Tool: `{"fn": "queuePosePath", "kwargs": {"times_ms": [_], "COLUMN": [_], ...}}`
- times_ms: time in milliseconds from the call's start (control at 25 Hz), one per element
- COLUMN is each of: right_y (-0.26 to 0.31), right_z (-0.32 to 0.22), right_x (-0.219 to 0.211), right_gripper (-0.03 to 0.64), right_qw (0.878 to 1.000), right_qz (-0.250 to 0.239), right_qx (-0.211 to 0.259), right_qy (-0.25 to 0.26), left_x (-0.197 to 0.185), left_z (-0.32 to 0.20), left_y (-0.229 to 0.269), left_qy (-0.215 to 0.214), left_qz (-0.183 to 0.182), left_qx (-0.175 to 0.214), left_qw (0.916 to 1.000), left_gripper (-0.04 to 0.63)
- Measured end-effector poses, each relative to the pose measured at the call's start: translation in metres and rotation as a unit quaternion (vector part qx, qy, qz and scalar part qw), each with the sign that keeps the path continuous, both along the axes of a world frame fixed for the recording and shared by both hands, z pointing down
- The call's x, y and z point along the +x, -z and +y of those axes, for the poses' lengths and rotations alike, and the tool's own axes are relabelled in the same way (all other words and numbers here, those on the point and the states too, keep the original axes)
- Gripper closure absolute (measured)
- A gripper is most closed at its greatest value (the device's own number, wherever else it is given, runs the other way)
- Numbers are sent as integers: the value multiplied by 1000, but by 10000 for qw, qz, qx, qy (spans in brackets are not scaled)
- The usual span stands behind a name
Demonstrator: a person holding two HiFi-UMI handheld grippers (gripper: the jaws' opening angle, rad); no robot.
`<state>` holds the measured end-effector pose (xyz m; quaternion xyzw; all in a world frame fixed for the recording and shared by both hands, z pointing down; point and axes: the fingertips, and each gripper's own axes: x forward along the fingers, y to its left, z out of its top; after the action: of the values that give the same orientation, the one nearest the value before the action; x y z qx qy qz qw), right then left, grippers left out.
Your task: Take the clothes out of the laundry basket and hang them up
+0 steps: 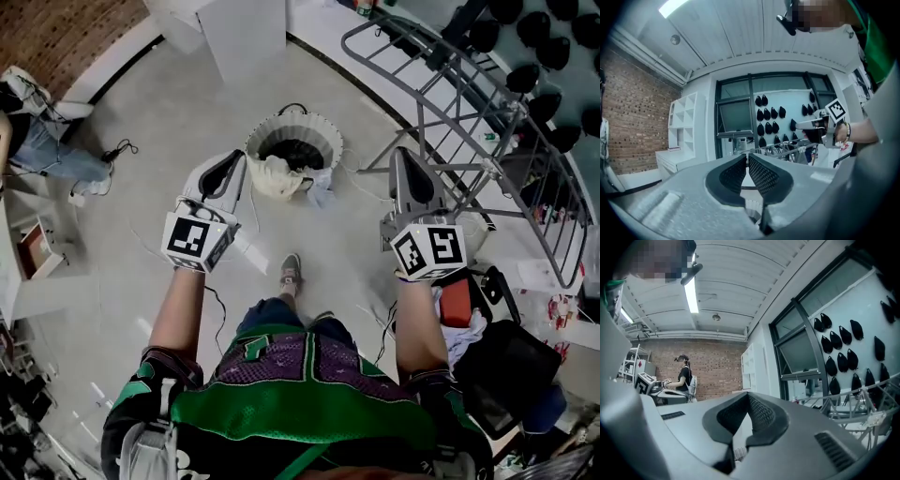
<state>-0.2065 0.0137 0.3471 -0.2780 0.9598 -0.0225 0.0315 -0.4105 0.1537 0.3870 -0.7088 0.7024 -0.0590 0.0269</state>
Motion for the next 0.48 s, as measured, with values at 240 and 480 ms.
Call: {"fn": "queuePosePath", "kwargs": {"times_ms": [240, 480], "right_y": [-68, -123], "right_z": [-23, -50], "right_x": [-30, -58], "right_gripper": [617, 617], "right_qw": [9990, 9975], "right_qz": [289, 394], "right_qx": [-292, -545], "right_qy": [181, 218], "left_x": [-2, 1], "left_z": [-29, -65], "left_y": [-73, -153], "left_qy": [-192, -626], "left_qz": [-176, -113], "left_qx": [-423, -740], "left_qw": [9988, 9952], "left_gripper": [551, 395]}}
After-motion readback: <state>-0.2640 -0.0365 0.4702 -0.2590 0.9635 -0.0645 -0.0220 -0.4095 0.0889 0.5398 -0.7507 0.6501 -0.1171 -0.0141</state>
